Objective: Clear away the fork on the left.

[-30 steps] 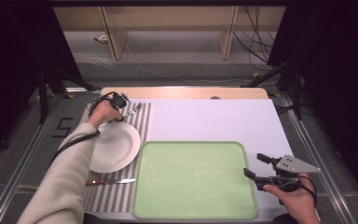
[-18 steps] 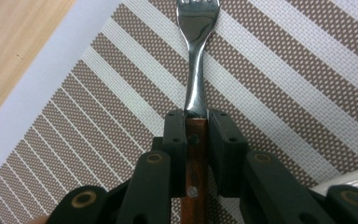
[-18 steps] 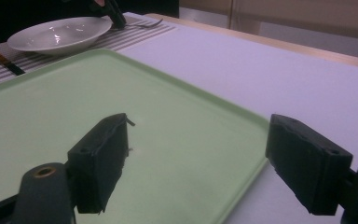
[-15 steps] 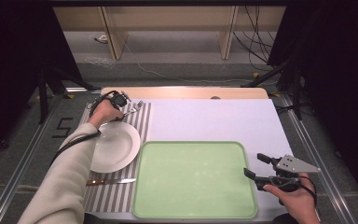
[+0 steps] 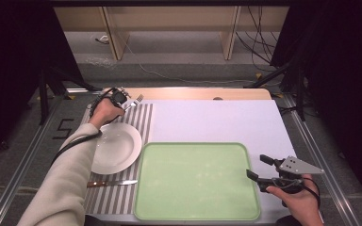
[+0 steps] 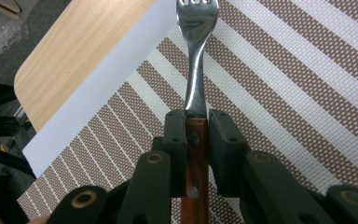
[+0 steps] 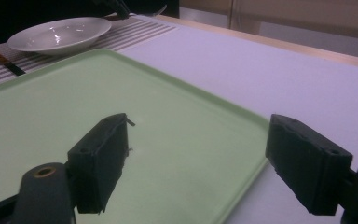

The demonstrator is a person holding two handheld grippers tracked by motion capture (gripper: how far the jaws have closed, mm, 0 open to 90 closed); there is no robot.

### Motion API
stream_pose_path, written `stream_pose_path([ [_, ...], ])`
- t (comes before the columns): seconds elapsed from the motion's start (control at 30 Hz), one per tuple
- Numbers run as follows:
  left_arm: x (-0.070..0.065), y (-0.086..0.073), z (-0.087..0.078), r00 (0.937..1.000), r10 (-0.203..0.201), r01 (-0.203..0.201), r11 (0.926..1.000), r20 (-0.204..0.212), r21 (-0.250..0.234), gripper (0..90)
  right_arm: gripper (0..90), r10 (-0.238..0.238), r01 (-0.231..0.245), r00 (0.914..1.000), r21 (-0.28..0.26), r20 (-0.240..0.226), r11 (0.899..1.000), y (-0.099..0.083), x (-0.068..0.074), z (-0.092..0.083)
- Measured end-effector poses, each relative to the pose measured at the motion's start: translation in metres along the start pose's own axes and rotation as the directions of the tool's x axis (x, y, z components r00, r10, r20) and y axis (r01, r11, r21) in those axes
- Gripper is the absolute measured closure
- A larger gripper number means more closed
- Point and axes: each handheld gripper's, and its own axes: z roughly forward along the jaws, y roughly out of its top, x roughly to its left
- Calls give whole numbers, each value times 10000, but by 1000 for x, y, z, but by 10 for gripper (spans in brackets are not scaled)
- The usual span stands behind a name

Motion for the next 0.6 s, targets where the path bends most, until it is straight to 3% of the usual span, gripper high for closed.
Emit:
stream_pose_path([
  [0.3,2,6,-13,9992,-351,349,9993,-202,-99,772,223,-1,1,10000,5,4,10000,0,0,0],
  [0.43,-1,10,-23,9966,-788,787,9969,-238,-72,772,223,2,-2,10000,7,4,10000,0,0,0],
  [0.6,-11,10,-37,9893,-1454,1455,9893,100,-101,772,223,3,-3,10000,17,7,10000,0,1,0],
])
